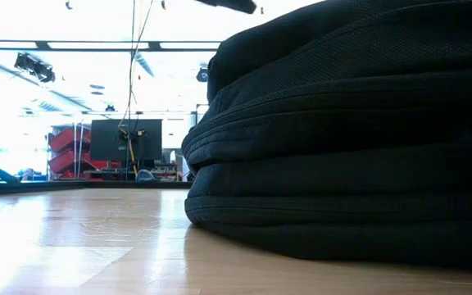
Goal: Unpack backpack
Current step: Open the backpack
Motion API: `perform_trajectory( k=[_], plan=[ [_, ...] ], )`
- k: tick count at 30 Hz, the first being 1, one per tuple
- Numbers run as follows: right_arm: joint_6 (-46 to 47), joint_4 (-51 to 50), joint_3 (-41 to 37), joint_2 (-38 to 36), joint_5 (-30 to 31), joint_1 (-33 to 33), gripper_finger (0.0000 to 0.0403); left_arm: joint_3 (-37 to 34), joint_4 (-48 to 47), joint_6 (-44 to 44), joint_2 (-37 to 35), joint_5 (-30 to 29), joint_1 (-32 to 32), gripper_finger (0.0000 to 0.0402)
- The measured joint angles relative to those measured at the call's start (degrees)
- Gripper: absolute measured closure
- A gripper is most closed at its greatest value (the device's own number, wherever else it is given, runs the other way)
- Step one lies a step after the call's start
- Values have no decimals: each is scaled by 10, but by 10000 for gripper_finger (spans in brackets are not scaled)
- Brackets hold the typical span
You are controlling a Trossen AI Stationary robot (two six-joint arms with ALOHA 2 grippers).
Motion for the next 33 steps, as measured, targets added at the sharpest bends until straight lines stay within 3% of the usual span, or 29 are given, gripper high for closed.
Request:
perform_trajectory(
  k=[11, 25, 33],
  plan=[
    [0, 0, 0, 0, 0, 0, 399, 0, 69, 12, 79, -11, -2, 71],
    [0, 0, 0, 0, 0, 0, 398, 0, 52, 24, 87, -11, 39, 71],
    [0, 0, 0, 0, 0, 0, 402, 0, 12, -12, 86, 52, 87, 105]
  ],
)
